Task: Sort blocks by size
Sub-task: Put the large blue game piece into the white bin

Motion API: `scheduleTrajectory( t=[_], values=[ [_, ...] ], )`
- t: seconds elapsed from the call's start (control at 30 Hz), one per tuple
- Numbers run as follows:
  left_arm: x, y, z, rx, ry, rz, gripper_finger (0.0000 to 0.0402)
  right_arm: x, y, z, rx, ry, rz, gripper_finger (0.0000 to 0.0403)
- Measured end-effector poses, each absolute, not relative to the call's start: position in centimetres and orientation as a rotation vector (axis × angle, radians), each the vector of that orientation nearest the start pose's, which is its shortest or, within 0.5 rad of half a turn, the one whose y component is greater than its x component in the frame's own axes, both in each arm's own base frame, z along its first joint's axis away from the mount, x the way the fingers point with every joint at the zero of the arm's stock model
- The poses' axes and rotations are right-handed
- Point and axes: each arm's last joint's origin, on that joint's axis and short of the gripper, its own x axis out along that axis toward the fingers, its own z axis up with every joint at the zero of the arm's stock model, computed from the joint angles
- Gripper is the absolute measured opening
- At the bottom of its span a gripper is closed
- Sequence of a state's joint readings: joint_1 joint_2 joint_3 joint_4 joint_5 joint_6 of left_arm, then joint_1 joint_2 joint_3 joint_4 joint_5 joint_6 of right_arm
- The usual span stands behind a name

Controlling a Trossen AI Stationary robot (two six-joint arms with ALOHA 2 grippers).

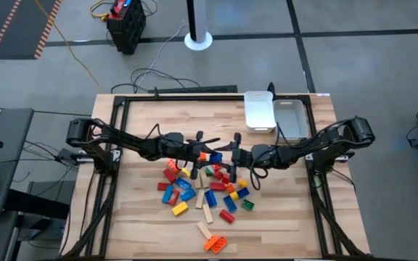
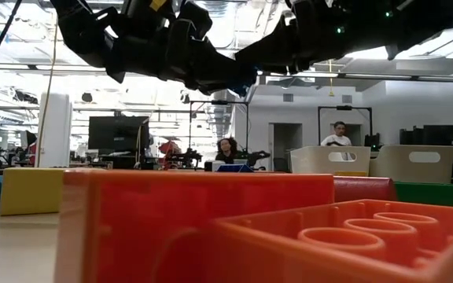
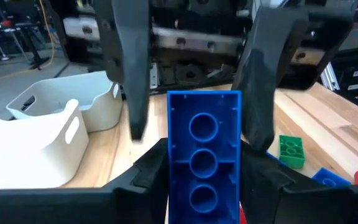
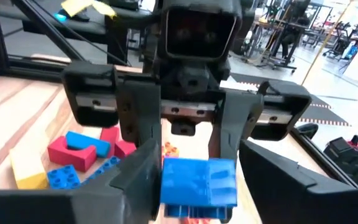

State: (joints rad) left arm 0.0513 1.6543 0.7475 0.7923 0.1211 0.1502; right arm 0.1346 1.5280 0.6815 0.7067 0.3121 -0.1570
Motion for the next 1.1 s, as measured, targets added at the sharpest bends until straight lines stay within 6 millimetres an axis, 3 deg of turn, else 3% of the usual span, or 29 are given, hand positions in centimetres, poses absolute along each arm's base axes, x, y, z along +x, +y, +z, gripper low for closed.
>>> scheduleTrajectory(
  t=[0.23,0.63,0.83,1.1],
  values=[
    [33.6,1.4,20.0,0.125,0.111,-0.059,0.0139,30.9,3.3,20.9,-0.174,0.165,-0.162,0.0162],
    [32.3,2.1,20.9,0.101,0.233,0.055,0.0271,30.6,2.8,20.7,-0.152,0.217,-0.194,0.0171],
    [30.9,2.6,21.9,0.101,0.308,0.104,0.0276,29.2,2.3,22.8,-0.143,0.201,-0.241,0.0164],
    [31.2,2.1,21.7,0.086,0.301,0.079,0.0274,29.8,2.2,22.3,-0.143,0.180,-0.230,0.0171]
  ],
)
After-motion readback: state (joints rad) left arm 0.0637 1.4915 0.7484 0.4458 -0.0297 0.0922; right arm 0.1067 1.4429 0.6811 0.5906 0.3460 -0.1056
